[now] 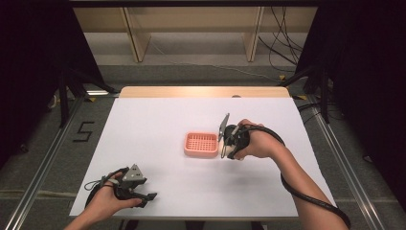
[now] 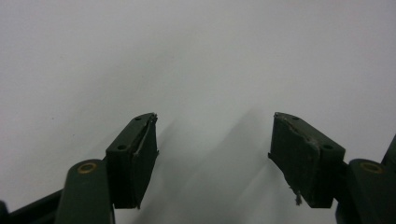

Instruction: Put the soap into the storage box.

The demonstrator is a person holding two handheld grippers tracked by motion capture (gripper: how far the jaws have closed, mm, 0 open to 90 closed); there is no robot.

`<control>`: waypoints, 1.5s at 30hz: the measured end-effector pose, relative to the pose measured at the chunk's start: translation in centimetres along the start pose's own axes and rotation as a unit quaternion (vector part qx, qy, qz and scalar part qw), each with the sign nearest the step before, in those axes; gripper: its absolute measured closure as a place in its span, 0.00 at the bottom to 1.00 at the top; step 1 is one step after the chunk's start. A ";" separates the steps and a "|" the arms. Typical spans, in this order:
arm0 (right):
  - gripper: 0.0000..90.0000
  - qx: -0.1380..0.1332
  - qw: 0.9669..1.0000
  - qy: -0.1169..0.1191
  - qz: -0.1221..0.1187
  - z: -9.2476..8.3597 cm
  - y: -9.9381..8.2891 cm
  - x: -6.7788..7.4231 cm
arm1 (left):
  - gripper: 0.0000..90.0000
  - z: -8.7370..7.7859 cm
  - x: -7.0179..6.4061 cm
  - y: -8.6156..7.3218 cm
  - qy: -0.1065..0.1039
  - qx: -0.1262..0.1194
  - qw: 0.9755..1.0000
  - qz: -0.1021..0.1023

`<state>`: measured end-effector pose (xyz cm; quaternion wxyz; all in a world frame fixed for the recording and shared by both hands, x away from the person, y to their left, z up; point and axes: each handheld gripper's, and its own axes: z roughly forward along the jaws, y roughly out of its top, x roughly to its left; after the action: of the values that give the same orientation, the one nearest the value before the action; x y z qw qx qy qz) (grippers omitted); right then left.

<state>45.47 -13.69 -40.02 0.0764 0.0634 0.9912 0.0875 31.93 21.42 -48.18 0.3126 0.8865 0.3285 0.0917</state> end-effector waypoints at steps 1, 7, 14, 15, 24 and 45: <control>0.56 0.008 1.000 -0.002 0.015 -0.2 0.1 0.2 | 0.35 0.0 0.0 0.0 0.001 0.000 1.000 0.000; 0.56 0.002 1.000 -0.006 0.006 -0.1 0.5 -0.1 | 0.35 0.0 0.0 0.0 0.001 -0.003 1.000 0.000; 0.56 0.003 1.000 -0.007 0.012 -0.1 0.9 -0.2 | 0.35 0.0 -0.1 0.0 0.003 -0.003 1.000 0.000; 0.56 0.008 1.000 -0.006 0.020 -0.2 1.0 -0.1 | 0.35 0.0 -0.1 0.0 0.003 -0.003 1.000 0.000; 0.56 0.005 1.000 -0.008 0.016 -0.2 1.5 -0.4 | 0.35 0.0 -0.1 0.0 0.003 -0.003 1.000 0.001; 0.56 -0.011 1.000 -0.017 -0.014 0.2 2.7 -1.2 | 0.35 -0.1 0.1 0.1 0.005 -0.004 1.000 0.008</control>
<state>46.96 -11.23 -39.53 0.0949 0.0503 0.9896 0.0960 32.02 21.50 -48.09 0.3134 0.8876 0.3223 0.0999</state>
